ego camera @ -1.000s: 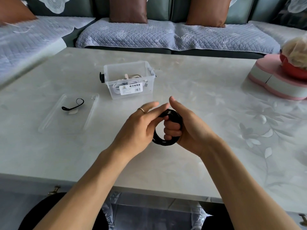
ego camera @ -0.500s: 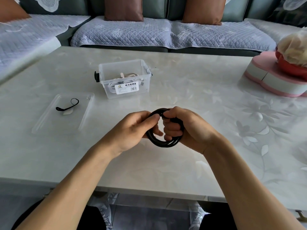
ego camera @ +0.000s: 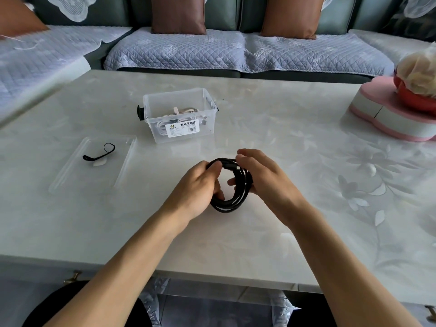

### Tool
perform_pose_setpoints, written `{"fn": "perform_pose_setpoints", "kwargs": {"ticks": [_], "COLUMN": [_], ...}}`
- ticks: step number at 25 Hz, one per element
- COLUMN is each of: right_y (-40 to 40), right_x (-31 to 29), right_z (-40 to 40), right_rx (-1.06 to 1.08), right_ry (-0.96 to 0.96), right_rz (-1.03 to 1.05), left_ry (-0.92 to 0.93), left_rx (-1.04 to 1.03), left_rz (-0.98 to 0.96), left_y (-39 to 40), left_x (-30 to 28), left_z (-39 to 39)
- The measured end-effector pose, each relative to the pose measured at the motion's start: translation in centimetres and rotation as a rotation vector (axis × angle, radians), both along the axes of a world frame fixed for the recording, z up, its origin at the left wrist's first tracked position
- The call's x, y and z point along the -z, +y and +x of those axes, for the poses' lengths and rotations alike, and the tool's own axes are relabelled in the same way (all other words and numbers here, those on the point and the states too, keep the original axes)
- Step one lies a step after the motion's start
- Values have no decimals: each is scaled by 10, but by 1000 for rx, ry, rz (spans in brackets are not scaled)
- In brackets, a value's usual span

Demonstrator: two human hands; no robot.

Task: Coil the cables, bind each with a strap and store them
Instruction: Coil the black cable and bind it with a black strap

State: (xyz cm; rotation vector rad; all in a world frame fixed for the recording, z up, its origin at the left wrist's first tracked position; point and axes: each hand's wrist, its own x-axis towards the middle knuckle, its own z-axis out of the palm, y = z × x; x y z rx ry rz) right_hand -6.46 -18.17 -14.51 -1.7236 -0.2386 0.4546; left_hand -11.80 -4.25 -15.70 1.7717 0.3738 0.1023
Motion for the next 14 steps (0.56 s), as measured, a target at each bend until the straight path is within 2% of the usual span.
{"fn": "perform_pose_setpoints", "kwargs": {"ticks": [5, 8, 14], "right_y": [-7, -9, -9], "right_x": [-2, 1, 7], "right_z": [2, 1, 4], "right_rx": [-10, -54, -37], "right_ry": [46, 11, -72], "right_rz": [134, 131, 154], "left_ry": [33, 27, 15], "left_rx": [-51, -68, -25], "left_rz": [-243, -393, -274], "left_y": [12, 19, 27], "left_x": [-1, -6, -10], "left_z": [3, 2, 0]}}
